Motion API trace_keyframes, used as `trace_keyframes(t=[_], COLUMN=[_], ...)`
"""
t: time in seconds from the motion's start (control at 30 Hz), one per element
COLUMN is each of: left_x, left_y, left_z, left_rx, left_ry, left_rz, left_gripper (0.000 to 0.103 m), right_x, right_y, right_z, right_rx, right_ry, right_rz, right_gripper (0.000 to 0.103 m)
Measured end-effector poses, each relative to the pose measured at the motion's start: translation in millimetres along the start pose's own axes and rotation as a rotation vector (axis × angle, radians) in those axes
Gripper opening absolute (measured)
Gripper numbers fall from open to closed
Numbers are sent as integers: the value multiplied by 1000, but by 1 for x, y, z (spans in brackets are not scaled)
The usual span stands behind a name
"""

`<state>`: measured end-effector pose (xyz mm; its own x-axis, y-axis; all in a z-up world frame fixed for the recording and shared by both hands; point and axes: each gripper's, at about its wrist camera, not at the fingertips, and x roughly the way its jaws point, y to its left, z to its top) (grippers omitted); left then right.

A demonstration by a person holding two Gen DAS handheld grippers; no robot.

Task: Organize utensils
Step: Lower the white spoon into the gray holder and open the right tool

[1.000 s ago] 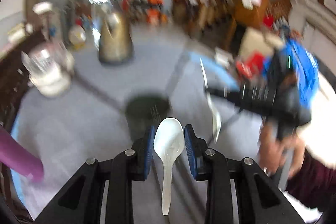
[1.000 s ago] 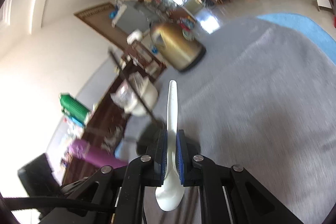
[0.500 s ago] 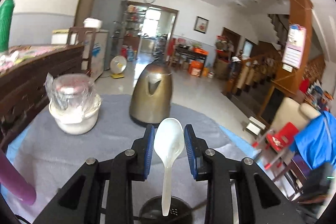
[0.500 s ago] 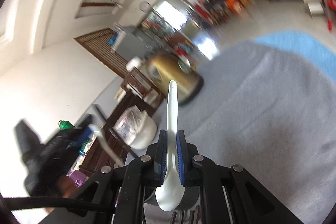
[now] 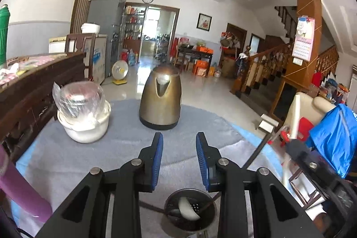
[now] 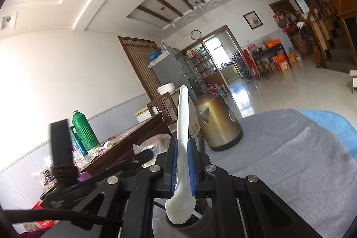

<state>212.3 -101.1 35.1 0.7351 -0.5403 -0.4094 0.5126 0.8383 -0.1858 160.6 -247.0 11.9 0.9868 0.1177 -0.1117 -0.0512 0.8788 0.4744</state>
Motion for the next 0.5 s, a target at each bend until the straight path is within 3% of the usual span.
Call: trace_keyframes(t=[0.23,0.5], left_x=[-54,-89], left_y=[39,71], left_z=[-3,-48], left_rx=[-54,-31], left_ry=[-38,28], left_rz=[60,187], left_gripper=[35,42], right_x=[34,89], right_y=[38,50], right_z=[-10,-49], right_rx=[-118,-243], right_ry=[7,87], right_rz=[12,-77], right_gripper=[10,11])
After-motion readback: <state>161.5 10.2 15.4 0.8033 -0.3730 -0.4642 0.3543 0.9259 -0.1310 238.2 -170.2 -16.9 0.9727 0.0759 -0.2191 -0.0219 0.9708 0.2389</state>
